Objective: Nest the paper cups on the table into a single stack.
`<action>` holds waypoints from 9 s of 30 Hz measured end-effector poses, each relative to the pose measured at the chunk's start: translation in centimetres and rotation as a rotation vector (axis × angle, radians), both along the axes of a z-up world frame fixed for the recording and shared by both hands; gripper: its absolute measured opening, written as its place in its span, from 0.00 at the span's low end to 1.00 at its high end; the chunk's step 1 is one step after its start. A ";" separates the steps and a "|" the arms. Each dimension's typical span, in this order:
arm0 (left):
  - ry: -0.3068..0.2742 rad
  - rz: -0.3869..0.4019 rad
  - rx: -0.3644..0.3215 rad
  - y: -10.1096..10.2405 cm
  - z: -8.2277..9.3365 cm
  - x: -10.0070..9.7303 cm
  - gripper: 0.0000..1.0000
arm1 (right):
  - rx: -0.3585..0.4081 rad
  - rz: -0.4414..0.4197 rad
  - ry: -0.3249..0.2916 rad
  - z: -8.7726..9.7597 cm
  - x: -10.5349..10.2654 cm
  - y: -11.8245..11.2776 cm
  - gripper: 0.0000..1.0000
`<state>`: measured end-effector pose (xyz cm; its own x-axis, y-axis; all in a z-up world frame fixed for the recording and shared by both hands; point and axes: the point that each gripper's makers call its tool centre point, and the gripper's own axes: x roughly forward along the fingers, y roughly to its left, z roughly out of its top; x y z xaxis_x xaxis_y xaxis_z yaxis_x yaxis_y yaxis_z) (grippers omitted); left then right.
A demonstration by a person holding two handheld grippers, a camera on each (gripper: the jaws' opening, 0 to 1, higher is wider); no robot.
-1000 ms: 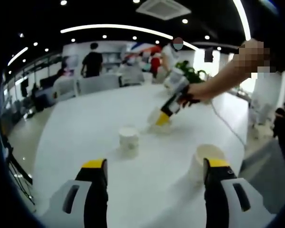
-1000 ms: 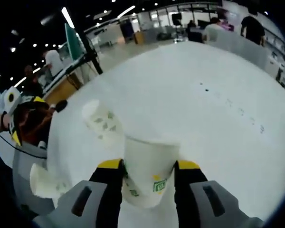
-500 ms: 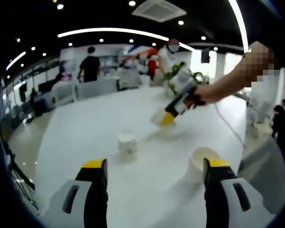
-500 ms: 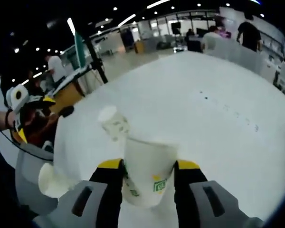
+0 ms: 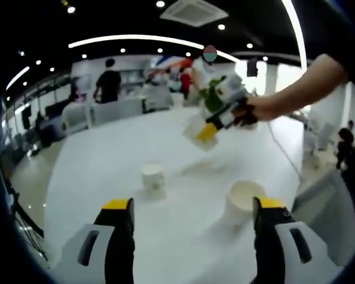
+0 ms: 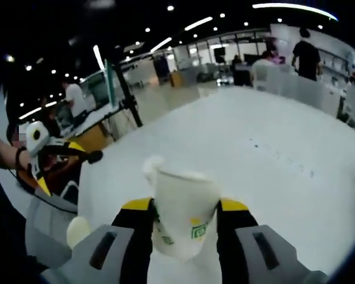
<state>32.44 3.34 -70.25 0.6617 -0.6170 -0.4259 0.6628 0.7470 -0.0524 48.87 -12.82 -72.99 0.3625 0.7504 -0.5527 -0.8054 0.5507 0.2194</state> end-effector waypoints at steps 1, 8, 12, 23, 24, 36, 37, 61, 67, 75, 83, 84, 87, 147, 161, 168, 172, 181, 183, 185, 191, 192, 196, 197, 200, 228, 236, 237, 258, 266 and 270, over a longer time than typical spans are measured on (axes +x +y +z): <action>-0.002 -0.002 0.000 -0.1 0.1 -0.1 0.81 | -0.004 0.001 -0.014 0.3 -0.2 -0.1 0.39; -0.003 -0.021 0.007 -0.2 0.2 -0.5 0.81 | 0.036 -0.006 -0.042 2.4 -1.7 -0.1 0.39; -0.007 -0.030 0.013 -0.3 0.3 -0.8 0.81 | 0.068 -0.017 -0.066 3.7 -2.3 -0.4 0.39; -0.008 -0.053 0.022 -0.8 0.5 -1.3 0.81 | 0.120 0.020 -0.109 6.8 -4.8 0.2 0.39; -0.009 -0.054 0.021 -0.9 0.6 -1.3 0.81 | 0.132 0.022 -0.118 7.1 -4.8 0.3 0.39; 0.000 -0.054 0.024 -0.6 0.6 -1.1 0.81 | 0.248 0.080 -0.234 11.7 -7.3 2.2 0.39; 0.001 -0.054 0.026 -0.5 0.6 -1.1 0.81 | 0.261 0.077 -0.239 12.0 -7.5 2.2 0.39; 0.010 -0.058 0.039 -0.4 0.2 -1.3 0.80 | 0.408 0.126 -0.310 13.7 -12.3 2.5 0.39; 0.017 -0.062 0.039 -0.5 0.0 -1.5 0.80 | 0.455 0.130 -0.302 13.7 -13.5 2.8 0.39; 0.017 -0.063 0.038 -0.5 0.1 -1.6 0.80 | 0.533 0.186 -0.320 13.9 -16.0 3.5 0.39; 0.022 -0.064 0.038 -0.5 0.2 -1.6 0.80 | 0.576 0.184 -0.298 13.2 -16.9 3.5 0.39; 0.023 -0.064 0.037 -0.5 0.1 -1.7 0.80 | 0.585 0.179 -0.292 13.1 -17.0 3.4 0.39; 0.028 -0.062 0.037 -0.4 0.0 -1.7 0.80 | 0.592 0.168 -0.285 12.8 -17.1 3.1 0.39; 0.048 0.061 0.045 2.3 -0.4 0.2 0.77 | 0.537 0.259 -0.207 4.0 -18.1 7.1 0.39; 0.053 0.048 0.055 2.0 -0.7 0.4 0.76 | 0.492 0.282 -0.206 2.5 -18.3 7.8 0.39; 0.058 0.050 0.055 2.0 -0.8 0.1 0.76 | 0.459 0.304 -0.220 1.6 -19.1 7.9 0.39; 0.064 0.054 0.055 2.1 -0.8 -0.1 0.76 | 0.457 0.297 -0.213 1.2 -19.1 7.8 0.39; 0.058 0.056 0.062 2.3 -0.7 -0.5 0.75 | 0.438 0.302 -0.219 0.8 -19.2 7.9 0.39; 0.062 0.058 0.058 2.2 -0.7 -0.5 0.75 | 0.434 0.300 -0.222 0.6 -19.3 7.8 0.39; 0.059 0.053 0.063 2.2 -0.7 -0.5 0.75 | 0.434 0.298 -0.223 0.6 -19.3 7.8 0.39; 0.063 0.044 0.067 2.1 -0.7 -0.4 0.74 | 0.414 0.296 -0.223 -0.2 -19.4 7.4 0.39; 0.064 0.043 0.067 2.1 -0.7 -0.4 0.74 | 0.414 0.295 -0.222 -0.3 -19.5 7.3 0.39; 0.064 0.038 0.072 2.1 -0.8 -0.3 0.74 | 0.387 0.308 -0.220 -0.7 -20.1 7.4 0.40; 0.064 0.037 0.074 2.2 -0.8 -0.3 0.74 | 0.384 0.313 -0.221 -0.8 -20.1 7.4 0.40; 0.070 0.036 0.076 2.2 -0.9 -0.3 0.73 | 0.369 0.321 -0.229 -1.1 -20.3 7.4 0.41; 0.080 0.021 0.068 1.7 -1.5 -0.8 0.72 | 0.271 0.324 -0.251 -2.0 -19.9 6.9 0.49; 0.074 0.035 0.063 2.2 -1.2 -0.7 0.72 | 0.243 0.321 -0.267 -2.0 -19.5 6.6 0.48; 0.072 0.035 0.064 2.2 -1.2 -0.6 0.72 | 0.242 0.319 -0.268 -2.0 -19.4 6.6 0.48; 0.039 0.020 0.048 1.2 -0.2 0.1 0.74 | 0.296 0.176 -0.298 1.8 -19.0 3.8 0.56; 0.029 0.024 0.044 1.3 0.4 0.2 0.76 | 0.297 0.117 -0.319 3.4 -18.1 2.3 0.65; 0.018 0.029 0.025 1.1 0.9 0.3 0.76 | 0.292 0.111 -0.330 4.1 -18.1 1.4 0.68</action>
<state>32.76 4.48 -69.36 0.6714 -0.5865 -0.4531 0.6399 0.7672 -0.0448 30.81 -11.41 -68.90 0.3927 0.9018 -0.1805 -0.9087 0.4107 0.0745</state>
